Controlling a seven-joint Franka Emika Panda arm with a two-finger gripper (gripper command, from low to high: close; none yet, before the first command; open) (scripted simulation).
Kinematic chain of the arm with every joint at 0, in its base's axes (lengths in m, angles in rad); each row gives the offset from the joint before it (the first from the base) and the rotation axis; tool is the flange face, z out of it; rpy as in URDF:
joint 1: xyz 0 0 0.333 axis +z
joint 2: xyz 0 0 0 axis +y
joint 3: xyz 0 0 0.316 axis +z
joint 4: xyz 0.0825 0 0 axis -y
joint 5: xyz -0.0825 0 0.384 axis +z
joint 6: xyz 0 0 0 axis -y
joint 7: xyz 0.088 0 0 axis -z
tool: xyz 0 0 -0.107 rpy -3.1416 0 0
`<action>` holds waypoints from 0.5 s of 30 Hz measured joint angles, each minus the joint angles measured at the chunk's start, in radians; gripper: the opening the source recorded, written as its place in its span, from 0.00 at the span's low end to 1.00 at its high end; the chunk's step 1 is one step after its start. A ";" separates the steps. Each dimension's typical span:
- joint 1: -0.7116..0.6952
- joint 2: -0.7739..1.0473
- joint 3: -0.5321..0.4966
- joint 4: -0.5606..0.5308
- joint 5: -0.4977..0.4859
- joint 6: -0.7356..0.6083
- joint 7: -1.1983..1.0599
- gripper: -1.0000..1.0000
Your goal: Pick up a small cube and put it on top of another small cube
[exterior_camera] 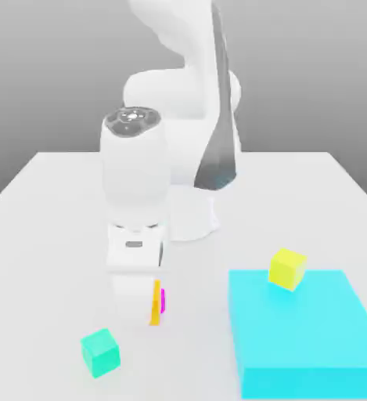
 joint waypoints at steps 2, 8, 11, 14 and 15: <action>-0.038 0.001 -0.015 0.031 0.001 -0.027 -0.071 0.00; -0.057 0.091 0.013 0.055 0.082 0.042 -0.161 0.00; -0.081 0.155 0.049 0.060 0.149 0.093 -0.210 0.00; -0.103 0.196 0.079 0.061 0.193 0.124 -0.242 1.00; -0.103 0.196 0.079 0.061 0.193 0.124 -0.242 1.00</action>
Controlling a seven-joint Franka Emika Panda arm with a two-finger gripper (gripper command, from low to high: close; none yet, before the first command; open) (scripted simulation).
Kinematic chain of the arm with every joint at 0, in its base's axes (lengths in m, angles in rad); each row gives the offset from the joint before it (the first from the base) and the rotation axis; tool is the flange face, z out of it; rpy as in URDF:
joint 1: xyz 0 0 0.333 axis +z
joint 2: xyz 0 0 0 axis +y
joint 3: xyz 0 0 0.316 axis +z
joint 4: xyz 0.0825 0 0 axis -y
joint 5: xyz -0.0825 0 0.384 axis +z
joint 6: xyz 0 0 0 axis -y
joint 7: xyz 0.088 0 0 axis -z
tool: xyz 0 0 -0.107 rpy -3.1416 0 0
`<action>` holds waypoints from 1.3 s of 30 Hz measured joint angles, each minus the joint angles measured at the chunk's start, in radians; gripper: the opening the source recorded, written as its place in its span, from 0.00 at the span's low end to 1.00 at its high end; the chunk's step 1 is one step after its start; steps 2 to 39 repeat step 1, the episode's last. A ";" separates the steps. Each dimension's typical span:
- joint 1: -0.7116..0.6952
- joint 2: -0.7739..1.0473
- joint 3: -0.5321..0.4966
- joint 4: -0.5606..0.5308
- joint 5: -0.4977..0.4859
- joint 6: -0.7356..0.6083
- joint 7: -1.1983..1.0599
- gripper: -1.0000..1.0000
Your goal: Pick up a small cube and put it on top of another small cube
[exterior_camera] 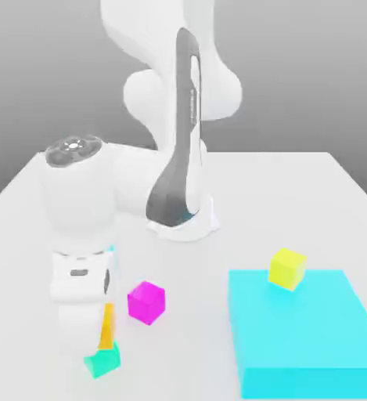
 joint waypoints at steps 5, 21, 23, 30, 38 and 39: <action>0.000 0.000 0.000 0.000 0.000 0.000 0.000 1.00; 0.000 0.000 0.000 0.000 0.000 0.000 0.000 1.00; 0.000 0.000 0.000 0.000 0.000 0.000 0.000 1.00; 0.000 0.000 0.000 0.000 0.000 0.000 0.000 1.00; 0.000 0.000 0.000 0.000 0.000 0.000 0.000 1.00; 0.000 0.000 0.000 0.000 0.000 0.000 0.000 1.00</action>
